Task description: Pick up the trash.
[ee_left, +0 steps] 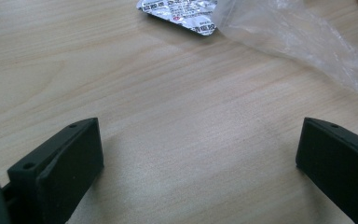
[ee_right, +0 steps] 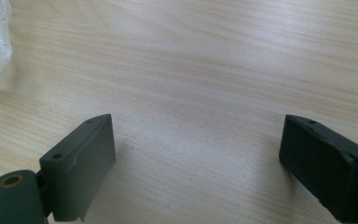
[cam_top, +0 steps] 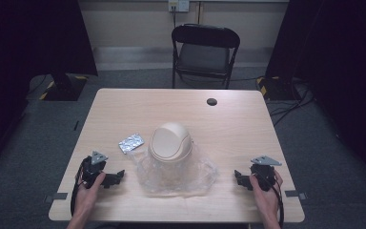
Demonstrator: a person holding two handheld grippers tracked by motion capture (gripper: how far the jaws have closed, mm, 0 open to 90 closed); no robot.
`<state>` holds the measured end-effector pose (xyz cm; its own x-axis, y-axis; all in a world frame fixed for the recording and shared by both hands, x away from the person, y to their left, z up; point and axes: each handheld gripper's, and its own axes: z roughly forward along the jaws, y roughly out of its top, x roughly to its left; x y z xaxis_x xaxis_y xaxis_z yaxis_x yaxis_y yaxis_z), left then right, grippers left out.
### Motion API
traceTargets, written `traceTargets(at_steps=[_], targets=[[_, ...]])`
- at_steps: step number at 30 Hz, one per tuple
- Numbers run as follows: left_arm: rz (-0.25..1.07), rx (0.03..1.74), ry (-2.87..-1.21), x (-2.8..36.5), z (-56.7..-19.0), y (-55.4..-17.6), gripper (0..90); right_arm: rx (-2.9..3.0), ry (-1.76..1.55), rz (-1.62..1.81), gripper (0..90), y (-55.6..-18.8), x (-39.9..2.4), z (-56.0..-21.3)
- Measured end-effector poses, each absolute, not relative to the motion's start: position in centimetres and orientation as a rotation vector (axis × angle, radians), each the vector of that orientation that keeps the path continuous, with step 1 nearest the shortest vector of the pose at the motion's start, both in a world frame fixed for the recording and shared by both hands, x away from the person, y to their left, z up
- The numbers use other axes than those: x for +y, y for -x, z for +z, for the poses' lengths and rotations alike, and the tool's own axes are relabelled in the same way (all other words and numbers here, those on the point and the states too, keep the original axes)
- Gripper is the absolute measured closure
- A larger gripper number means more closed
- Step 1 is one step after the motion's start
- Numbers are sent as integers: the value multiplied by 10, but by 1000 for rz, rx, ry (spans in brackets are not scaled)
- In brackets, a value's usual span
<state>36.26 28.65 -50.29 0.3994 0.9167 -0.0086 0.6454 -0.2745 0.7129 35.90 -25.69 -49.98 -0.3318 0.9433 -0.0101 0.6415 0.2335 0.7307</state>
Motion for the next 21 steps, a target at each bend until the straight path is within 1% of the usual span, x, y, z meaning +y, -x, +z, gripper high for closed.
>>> traceTargets(at_steps=[7, 8, 11, 12, 14, 21], targets=[[551, 1333, -2014, 286, -503, -362, 10, 2059, -1450, 886, 95, -359, -257, -500], [561, 1356, -1997, 285, -501, -361, 36, 2059, -1450, 886, 95, -359, -257, -500], [567, 1343, -2001, 283, -499, -358, 151, 2061, -1448, 886, 95, -359, -257, -500], [560, 1338, -2005, 282, -498, -357, 176, 2061, -1449, 886, 95, -359, -257, -500], [553, 1330, -2006, 279, -498, -357, 160, 2061, -1449, 886, 95, -359, -257, -500], [516, 1304, -1947, 280, -486, -356, 169, 2061, -1449, 886, 95, -359, -257, -500]])
